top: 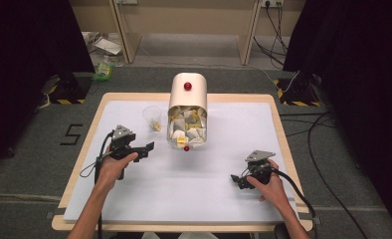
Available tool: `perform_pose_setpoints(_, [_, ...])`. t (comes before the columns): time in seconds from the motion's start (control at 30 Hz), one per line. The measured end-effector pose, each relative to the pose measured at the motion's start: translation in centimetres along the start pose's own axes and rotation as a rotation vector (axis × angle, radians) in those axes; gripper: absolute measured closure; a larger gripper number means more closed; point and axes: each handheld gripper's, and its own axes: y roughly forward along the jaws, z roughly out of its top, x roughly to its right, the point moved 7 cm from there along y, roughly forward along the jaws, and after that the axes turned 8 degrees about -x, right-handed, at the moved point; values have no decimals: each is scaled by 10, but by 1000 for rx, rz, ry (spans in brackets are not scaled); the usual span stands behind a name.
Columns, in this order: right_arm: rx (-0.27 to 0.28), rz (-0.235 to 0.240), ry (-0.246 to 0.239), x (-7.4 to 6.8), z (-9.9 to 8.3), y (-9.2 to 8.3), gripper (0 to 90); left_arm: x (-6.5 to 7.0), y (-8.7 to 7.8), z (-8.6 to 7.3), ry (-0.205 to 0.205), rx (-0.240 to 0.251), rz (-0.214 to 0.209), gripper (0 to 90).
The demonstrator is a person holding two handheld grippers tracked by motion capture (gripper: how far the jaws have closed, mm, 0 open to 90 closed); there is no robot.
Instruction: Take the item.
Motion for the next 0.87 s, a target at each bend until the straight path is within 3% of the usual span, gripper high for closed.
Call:
perform_pose_setpoints(0.33, [0,0,0,0,0,0,6,9,0,-37,-1,-20,-4,149])
perform_pose_setpoints(0.53, [0,0,0,0,0,0,5,18,5,-59,25,-66,-8,149])
perform_pose_setpoints(0.87, [0,0,0,0,0,0,5,24,12,-74,61,-130,-15,150])
